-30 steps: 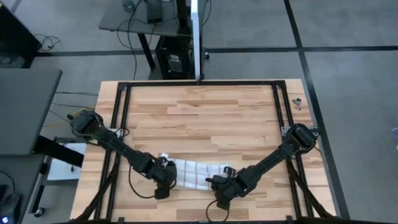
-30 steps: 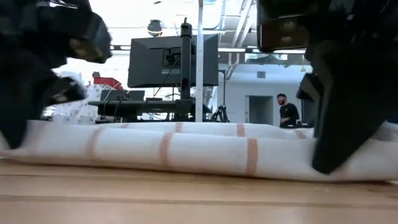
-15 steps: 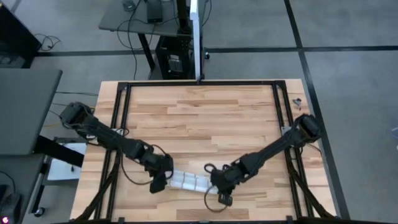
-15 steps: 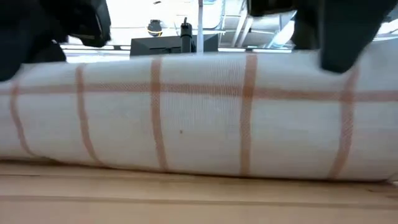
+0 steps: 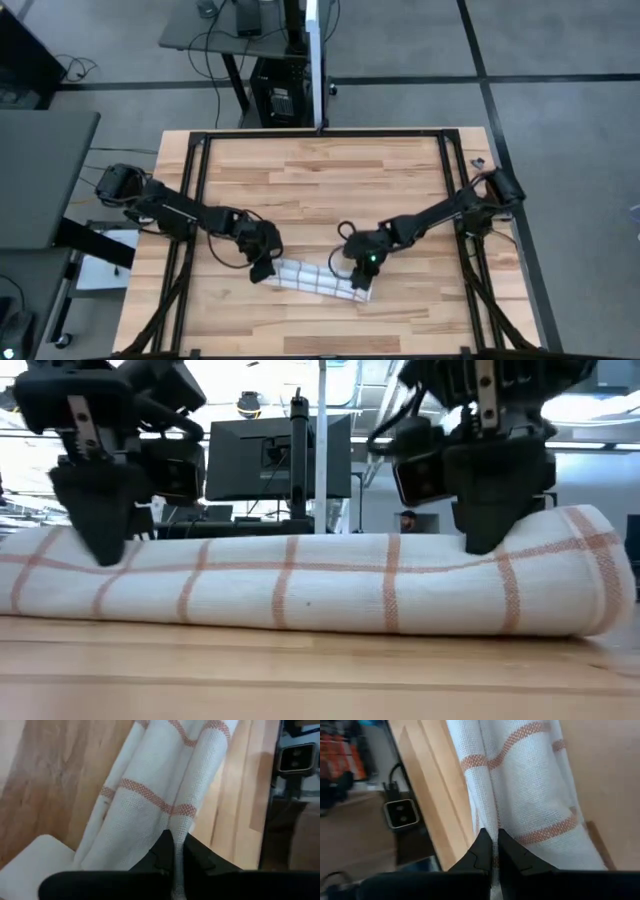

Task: Roll towel
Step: Roll the white stripe kitchen towel

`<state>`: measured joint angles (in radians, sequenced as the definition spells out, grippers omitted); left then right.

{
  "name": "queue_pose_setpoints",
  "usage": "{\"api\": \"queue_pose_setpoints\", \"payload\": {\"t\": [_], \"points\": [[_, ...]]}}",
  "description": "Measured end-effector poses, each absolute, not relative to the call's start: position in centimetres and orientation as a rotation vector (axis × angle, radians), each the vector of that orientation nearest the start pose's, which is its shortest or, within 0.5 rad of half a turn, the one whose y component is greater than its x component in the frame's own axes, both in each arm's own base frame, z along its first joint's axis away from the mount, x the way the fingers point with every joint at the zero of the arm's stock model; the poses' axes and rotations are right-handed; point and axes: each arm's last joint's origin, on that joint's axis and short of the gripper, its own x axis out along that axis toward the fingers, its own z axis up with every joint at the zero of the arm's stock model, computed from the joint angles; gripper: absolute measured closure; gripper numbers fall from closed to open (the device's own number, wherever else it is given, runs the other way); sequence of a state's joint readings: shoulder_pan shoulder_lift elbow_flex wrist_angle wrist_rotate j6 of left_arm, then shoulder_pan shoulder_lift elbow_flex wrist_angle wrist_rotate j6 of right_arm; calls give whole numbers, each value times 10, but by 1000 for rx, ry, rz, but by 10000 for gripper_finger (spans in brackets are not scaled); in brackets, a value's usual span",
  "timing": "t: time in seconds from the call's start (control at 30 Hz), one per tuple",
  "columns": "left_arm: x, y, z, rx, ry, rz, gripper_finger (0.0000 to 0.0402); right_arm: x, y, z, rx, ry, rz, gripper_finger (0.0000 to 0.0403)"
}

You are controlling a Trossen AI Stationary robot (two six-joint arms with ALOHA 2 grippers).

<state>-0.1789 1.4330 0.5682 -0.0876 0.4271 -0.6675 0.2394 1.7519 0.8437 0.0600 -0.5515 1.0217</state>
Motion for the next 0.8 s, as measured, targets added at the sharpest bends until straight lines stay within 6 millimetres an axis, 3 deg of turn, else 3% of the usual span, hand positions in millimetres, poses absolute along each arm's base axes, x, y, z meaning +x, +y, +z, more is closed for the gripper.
{"api": "queue_pose_setpoints", "payload": {"t": [0.2,0.37,0.5,0.8], "points": [[238,-52,145,-820,1134,-405,401,324,87,151,1163,1096,455,403],[240,-37,145,-821,1103,-380,402,325,70,149,1205,1111,464,403],[240,-24,143,-819,1090,-343,402,315,53,134,1258,1123,395,403],[225,-15,120,-868,1062,-270,401,286,42,103,1275,1109,255,403]]}}
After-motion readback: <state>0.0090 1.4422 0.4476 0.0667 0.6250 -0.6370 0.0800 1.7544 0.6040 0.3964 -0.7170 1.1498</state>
